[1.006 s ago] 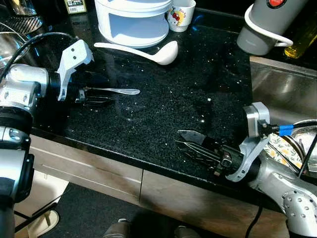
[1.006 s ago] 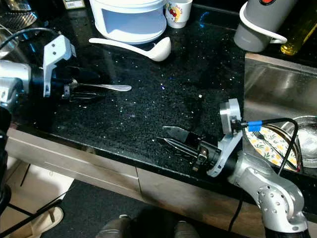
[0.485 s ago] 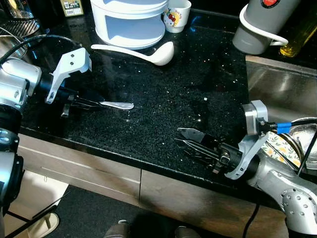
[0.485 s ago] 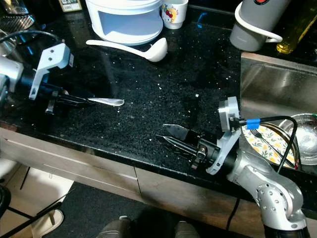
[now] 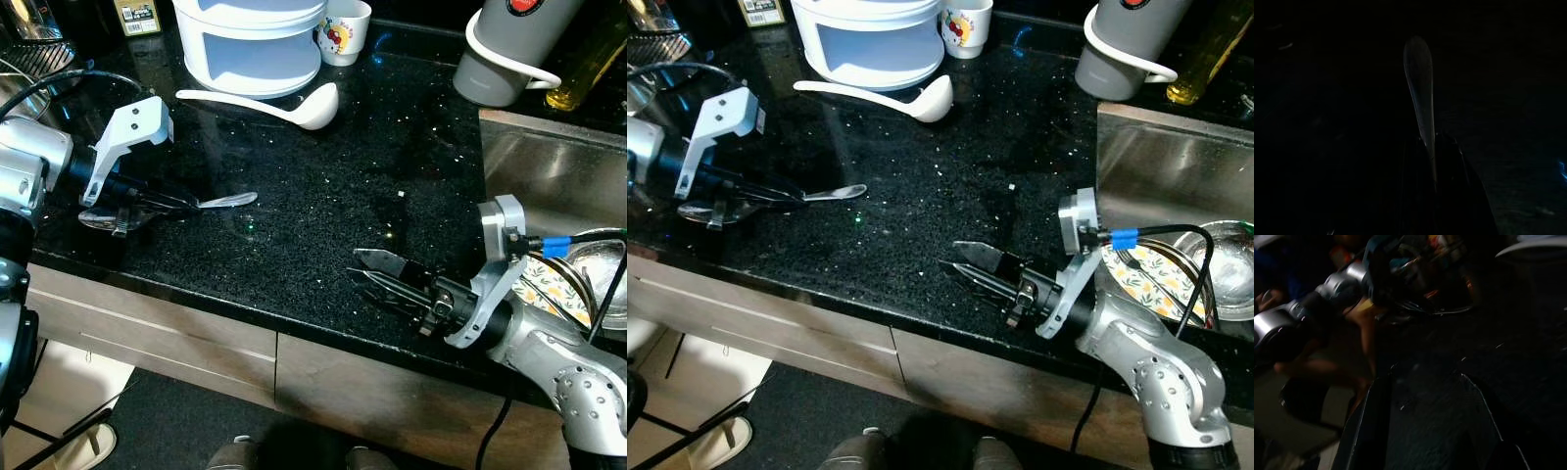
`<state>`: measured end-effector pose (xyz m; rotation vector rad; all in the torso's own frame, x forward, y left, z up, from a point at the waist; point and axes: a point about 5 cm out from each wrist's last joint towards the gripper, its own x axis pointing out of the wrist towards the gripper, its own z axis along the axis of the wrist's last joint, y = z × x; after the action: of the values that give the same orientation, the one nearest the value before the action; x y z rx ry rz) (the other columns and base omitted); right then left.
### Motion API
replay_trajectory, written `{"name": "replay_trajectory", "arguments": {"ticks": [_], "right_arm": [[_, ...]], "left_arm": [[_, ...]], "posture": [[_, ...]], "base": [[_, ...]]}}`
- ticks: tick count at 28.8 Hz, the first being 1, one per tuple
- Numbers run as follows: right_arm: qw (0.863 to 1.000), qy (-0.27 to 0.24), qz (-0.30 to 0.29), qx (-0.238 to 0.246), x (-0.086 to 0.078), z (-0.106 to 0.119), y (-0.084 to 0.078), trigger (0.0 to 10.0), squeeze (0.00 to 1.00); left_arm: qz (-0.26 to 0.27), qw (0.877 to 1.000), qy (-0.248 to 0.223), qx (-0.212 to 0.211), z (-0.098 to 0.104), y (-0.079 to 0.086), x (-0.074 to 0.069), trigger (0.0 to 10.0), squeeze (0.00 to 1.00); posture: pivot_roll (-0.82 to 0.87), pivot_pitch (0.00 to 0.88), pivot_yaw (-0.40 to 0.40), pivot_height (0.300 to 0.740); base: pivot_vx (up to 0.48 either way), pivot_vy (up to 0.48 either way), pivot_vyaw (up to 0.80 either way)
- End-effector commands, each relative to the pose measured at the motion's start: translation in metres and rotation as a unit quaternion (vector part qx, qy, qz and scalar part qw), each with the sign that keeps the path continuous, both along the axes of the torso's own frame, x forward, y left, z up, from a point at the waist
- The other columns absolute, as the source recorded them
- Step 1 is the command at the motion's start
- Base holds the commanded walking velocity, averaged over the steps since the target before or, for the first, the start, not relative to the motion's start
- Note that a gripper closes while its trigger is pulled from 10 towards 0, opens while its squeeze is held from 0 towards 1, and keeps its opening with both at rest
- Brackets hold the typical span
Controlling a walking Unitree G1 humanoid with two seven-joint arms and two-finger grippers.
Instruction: Kitchen organization
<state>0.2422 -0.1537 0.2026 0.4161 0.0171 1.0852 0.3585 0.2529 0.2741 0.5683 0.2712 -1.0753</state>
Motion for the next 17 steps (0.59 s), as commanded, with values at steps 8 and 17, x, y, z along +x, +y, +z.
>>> {"name": "replay_trajectory", "arguments": {"ticks": [8, 17], "right_arm": [[0.991, -0.001, -0.105, 0.08, 0.024, 0.006, -0.011, 10.0, 0.0], [0.982, -0.028, -0.098, 0.158, 0.025, 0.021, -0.009, 10.0, 0.0]], "left_arm": [[0.113, 0.946, -0.166, -0.255, 0.06, 0.008, 0.011, 0.0, 0.0], [0.04, 0.886, -0.144, -0.438, 0.056, -0.022, 0.003, 0.0, 0.0]], "posture": [[-0.03, 0.128, 0.0, 0.74], [-0.02, 0.099, 0.019, 0.74]], "base": [[0.0, 0.0, 0.0], [0.0, 0.0, 0.0]]}}
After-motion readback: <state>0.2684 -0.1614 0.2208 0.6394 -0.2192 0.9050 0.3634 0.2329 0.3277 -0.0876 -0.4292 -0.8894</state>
